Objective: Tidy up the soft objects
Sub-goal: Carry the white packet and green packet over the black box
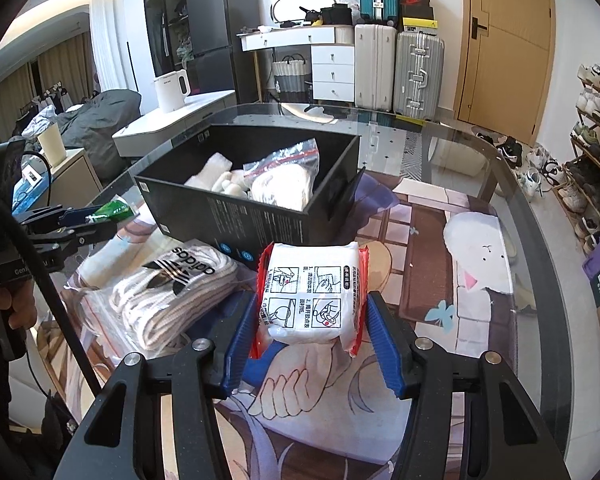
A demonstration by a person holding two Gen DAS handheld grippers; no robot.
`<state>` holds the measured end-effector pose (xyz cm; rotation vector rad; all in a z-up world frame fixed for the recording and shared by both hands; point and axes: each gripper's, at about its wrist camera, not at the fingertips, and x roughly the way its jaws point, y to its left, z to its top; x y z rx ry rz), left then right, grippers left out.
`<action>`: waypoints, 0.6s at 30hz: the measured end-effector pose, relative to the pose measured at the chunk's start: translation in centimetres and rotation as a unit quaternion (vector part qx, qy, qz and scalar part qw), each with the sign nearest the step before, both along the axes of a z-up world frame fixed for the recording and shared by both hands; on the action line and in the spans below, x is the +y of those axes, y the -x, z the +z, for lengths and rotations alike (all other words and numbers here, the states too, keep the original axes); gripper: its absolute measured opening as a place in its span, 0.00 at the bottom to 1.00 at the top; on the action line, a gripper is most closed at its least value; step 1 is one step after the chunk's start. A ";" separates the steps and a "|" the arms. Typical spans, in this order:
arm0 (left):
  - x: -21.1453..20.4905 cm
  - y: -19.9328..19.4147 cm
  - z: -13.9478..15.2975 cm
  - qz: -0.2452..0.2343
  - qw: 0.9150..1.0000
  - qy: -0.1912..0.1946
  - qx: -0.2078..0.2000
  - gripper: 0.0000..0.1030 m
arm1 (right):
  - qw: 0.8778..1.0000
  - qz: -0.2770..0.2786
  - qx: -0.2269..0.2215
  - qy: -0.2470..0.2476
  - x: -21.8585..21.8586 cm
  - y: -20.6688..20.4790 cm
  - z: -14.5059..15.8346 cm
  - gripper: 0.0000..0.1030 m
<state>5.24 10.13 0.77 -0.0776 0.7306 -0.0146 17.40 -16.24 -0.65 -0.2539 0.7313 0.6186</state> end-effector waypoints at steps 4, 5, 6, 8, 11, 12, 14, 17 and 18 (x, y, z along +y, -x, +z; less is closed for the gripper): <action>0.3 0.3 1.5 0.007 1.000 0.002 -0.023 0.43 | 1.000 -0.002 -0.011 -0.004 -0.2 0.3 0.9 0.53; 0.4 0.4 1.9 0.009 1.000 0.002 -0.028 0.43 | 1.000 -0.002 -0.013 -0.006 -0.2 0.3 1.1 0.53; 0.4 0.5 2.3 0.009 0.999 0.001 -0.034 0.43 | 1.000 -0.001 -0.014 -0.009 -0.2 0.4 1.3 0.53; 0.2 0.5 2.9 0.010 0.999 0.001 -0.042 0.43 | 1.000 0.001 -0.018 -0.011 -0.1 0.5 1.8 0.53; 0.2 0.4 3.9 0.008 0.998 0.005 -0.054 0.43 | 1.000 0.007 -0.024 -0.011 0.1 0.6 2.6 0.53; 0.3 0.4 4.0 0.006 0.998 0.006 -0.057 0.43 | 1.000 0.009 -0.026 -0.011 0.3 0.7 2.9 0.53; 0.1 0.1 4.3 0.002 0.998 0.007 -0.061 0.43 | 1.000 0.015 -0.025 -0.011 0.6 0.6 3.3 0.53; -0.2 -0.7 4.7 -0.006 0.998 0.006 -0.064 0.43 | 0.999 0.017 -0.030 -0.005 1.1 0.5 3.8 0.53; -0.4 -0.9 4.8 -0.008 0.998 0.005 -0.064 0.43 | 0.999 0.019 -0.032 -0.005 1.3 0.4 3.9 0.53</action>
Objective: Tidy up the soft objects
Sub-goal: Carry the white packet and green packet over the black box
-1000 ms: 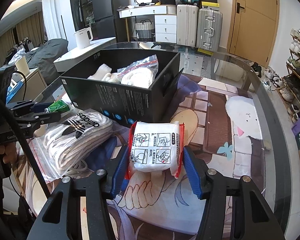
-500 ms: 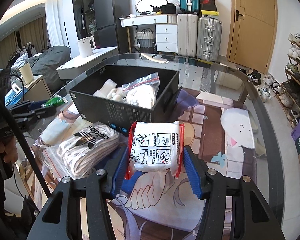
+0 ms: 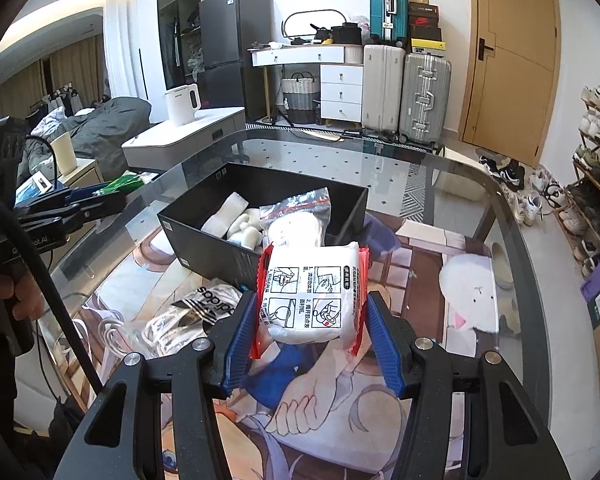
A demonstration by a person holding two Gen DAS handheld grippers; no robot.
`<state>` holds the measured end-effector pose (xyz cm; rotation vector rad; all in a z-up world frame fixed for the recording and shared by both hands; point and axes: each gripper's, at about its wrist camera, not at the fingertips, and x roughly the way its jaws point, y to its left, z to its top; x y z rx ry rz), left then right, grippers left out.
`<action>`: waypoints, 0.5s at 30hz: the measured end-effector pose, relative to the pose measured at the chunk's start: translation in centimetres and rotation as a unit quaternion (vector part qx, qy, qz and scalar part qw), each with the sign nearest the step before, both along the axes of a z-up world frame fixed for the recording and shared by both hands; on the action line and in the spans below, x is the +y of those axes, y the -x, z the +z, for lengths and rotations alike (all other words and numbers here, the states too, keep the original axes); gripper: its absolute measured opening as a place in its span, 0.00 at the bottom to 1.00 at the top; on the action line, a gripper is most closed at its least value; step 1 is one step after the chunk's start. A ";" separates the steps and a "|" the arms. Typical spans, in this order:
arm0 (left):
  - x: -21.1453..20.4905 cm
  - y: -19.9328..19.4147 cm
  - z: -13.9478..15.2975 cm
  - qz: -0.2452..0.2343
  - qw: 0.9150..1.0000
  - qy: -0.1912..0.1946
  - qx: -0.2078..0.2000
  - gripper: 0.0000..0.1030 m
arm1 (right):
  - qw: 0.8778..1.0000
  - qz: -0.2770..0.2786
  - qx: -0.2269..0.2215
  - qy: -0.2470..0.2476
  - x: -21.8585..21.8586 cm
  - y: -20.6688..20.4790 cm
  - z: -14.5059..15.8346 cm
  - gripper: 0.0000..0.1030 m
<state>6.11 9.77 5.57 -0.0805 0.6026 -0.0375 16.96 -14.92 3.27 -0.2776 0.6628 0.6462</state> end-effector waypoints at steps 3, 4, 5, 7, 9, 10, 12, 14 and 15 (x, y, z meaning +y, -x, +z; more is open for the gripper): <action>-0.3 -0.6 0.2 -0.007 1.000 0.004 -0.002 0.43 | 1.000 0.006 -0.005 0.003 0.7 0.0 0.5 0.53; -0.6 -0.7 0.2 -0.008 1.000 0.005 -0.003 0.43 | 1.000 0.008 -0.006 0.004 0.9 0.1 0.6 0.53; -0.7 -1.0 0.3 -0.010 1.000 0.006 -0.004 0.43 | 1.000 0.010 -0.007 0.004 1.1 0.1 0.7 0.53; -1.0 -1.4 0.4 -0.013 1.000 0.008 -0.004 0.43 | 1.000 0.015 -0.011 0.007 1.6 0.1 0.9 0.53; -1.2 -1.9 0.5 -0.016 1.000 0.008 -0.006 0.43 | 1.000 0.019 -0.013 0.011 2.1 0.0 1.1 0.53; -1.4 -2.2 0.6 -0.017 1.000 0.009 -0.007 0.43 | 1.000 0.022 -0.014 0.015 2.4 0.0 1.1 0.53; -1.7 -2.6 0.7 -0.021 1.000 0.008 -0.009 0.43 | 0.999 0.025 -0.015 0.018 2.9 -0.2 1.1 0.53; -2.0 -3.1 0.9 -0.024 1.000 0.007 -0.011 0.43 | 0.999 0.027 -0.016 0.020 3.4 -0.4 1.2 0.53; -2.2 -3.3 0.9 -0.025 1.000 0.007 -0.012 0.43 | 0.999 0.029 -0.015 0.021 3.5 -0.5 1.2 0.53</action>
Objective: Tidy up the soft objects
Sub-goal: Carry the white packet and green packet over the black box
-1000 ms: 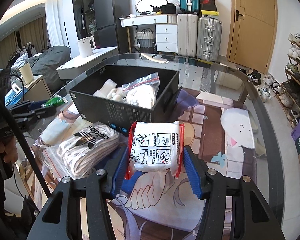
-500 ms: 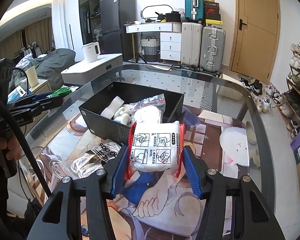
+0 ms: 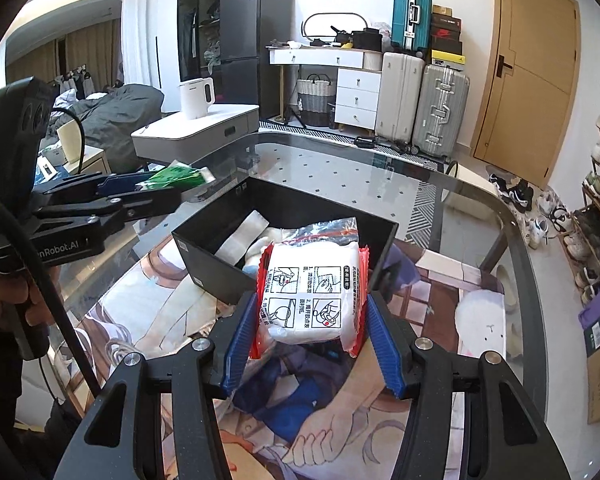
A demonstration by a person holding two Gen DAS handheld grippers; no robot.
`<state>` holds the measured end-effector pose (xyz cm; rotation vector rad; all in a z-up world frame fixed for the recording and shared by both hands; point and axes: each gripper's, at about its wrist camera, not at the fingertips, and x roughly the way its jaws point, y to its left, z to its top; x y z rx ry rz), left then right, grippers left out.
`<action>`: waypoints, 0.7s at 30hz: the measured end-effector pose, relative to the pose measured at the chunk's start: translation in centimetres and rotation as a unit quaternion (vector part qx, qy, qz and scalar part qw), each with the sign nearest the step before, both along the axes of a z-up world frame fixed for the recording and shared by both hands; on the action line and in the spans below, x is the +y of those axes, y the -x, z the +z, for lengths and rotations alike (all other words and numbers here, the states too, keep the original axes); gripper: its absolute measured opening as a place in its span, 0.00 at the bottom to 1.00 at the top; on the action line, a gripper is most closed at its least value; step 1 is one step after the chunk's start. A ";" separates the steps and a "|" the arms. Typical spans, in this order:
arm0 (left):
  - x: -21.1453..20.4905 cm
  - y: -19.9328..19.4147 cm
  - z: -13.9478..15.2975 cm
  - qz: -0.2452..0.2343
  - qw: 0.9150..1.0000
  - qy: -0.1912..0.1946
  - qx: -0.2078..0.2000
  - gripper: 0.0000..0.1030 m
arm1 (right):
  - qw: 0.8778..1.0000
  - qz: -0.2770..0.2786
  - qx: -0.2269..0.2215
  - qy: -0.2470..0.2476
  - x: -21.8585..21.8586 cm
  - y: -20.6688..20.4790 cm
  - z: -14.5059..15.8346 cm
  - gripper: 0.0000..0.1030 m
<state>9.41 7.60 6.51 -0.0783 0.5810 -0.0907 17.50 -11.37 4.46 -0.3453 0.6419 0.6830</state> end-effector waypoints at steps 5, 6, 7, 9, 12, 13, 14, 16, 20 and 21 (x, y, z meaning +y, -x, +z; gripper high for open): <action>-0.6 -0.8 0.1 -0.004 1.000 -0.001 -0.004 0.43 | 1.000 0.002 0.001 0.004 0.7 -0.9 0.0 0.53; -0.7 -1.0 0.1 -0.005 1.000 -0.002 -0.004 0.43 | 1.000 0.001 0.000 0.005 0.7 -1.1 0.0 0.53; -0.9 -1.1 0.2 -0.006 1.000 -0.002 -0.004 0.43 | 1.000 0.002 0.001 0.005 0.8 -1.3 0.0 0.53; -1.1 -1.5 0.2 -0.008 1.000 -0.003 -0.005 0.43 | 1.000 0.001 0.002 0.004 0.9 -1.7 0.1 0.53; -1.6 -2.2 0.3 -0.011 1.000 -0.006 -0.005 0.43 | 1.000 0.000 0.002 0.007 1.0 -2.2 0.2 0.53; -1.7 -2.4 0.3 -0.013 1.000 -0.008 -0.005 0.43 | 1.000 0.000 0.003 0.008 1.1 -2.4 0.2 0.53; -1.8 -2.6 0.2 -0.014 1.000 -0.009 -0.005 0.43 | 1.000 0.000 0.003 0.010 1.1 -2.6 0.2 0.53; -2.1 -3.0 0.1 -0.016 1.000 -0.013 -0.003 0.43 | 1.000 0.000 0.004 0.013 1.3 -2.9 0.1 0.53; -2.6 -4.0 -0.4 -0.021 1.000 -0.018 0.002 0.43 | 1.000 0.002 0.007 0.020 1.6 -3.6 -0.4 0.53; -2.7 -4.1 -0.6 -0.021 1.000 -0.019 0.003 0.43 | 1.000 0.002 0.008 0.021 1.7 -3.8 -0.5 0.53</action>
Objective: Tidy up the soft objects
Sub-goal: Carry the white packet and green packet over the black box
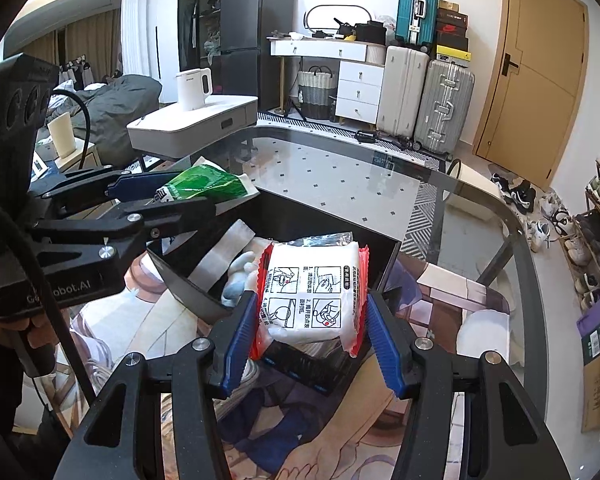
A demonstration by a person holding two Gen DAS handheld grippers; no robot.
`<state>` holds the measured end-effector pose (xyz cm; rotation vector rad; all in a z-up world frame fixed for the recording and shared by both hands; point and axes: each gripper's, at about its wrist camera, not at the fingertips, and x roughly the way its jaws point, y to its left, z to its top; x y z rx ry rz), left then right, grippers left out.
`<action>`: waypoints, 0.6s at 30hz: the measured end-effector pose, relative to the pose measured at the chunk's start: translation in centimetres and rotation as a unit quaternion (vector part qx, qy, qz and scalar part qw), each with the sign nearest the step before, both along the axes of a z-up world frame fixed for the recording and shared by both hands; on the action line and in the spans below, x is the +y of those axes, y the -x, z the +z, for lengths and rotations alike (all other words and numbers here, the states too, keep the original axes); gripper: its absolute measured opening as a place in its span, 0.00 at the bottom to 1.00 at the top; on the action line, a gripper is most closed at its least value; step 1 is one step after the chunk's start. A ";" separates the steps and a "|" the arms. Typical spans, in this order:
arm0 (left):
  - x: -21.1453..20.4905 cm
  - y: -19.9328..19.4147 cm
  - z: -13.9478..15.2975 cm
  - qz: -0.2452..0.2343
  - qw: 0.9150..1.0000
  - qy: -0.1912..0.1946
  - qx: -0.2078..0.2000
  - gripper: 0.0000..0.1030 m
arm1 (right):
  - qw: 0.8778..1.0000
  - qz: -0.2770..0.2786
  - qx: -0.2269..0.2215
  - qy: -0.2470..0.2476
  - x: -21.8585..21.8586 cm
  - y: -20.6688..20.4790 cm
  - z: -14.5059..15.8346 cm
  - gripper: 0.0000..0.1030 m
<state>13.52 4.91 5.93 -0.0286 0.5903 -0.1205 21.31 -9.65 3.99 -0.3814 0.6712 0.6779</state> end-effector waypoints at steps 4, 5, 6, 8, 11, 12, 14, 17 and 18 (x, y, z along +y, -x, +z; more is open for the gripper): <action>-0.7 -1.0 -0.7 -0.004 1.000 -0.002 0.008 0.43 | 1.000 0.006 0.003 0.012 0.5 -0.8 -0.5 0.53; -0.9 -1.2 -0.7 -0.006 1.000 -0.003 0.008 0.43 | 1.000 0.007 0.002 0.015 0.6 -1.0 -0.6 0.53; -1.0 -1.5 -0.9 -0.008 1.000 -0.004 0.010 0.43 | 1.000 0.010 0.002 0.018 0.7 -1.1 -0.7 0.53; -1.2 -1.9 -1.0 -0.009 1.000 -0.003 0.011 0.43 | 1.000 0.013 0.002 0.020 0.9 -1.4 -0.7 0.53; -1.5 -2.5 -1.3 -0.010 1.000 -0.004 0.014 0.43 | 1.000 0.015 -0.001 0.027 1.1 -1.9 -0.7 0.53; -1.6 -2.7 -1.5 -0.011 1.000 -0.006 0.017 0.43 | 0.999 0.016 -0.003 0.030 1.2 -1.9 -0.8 0.53; -1.6 -2.9 -1.8 -0.011 1.000 -0.010 0.019 0.43 | 0.999 0.021 -0.006 0.039 1.5 -2.1 -0.9 0.53; -1.7 -3.3 -2.2 -0.011 1.000 -0.011 0.024 0.43 | 0.998 0.032 -0.007 0.051 1.9 -2.4 -1.2 0.53; -1.7 -3.5 -2.4 -0.011 1.000 -0.010 0.026 0.43 | 0.998 0.037 -0.006 0.057 2.1 -2.5 -1.4 0.53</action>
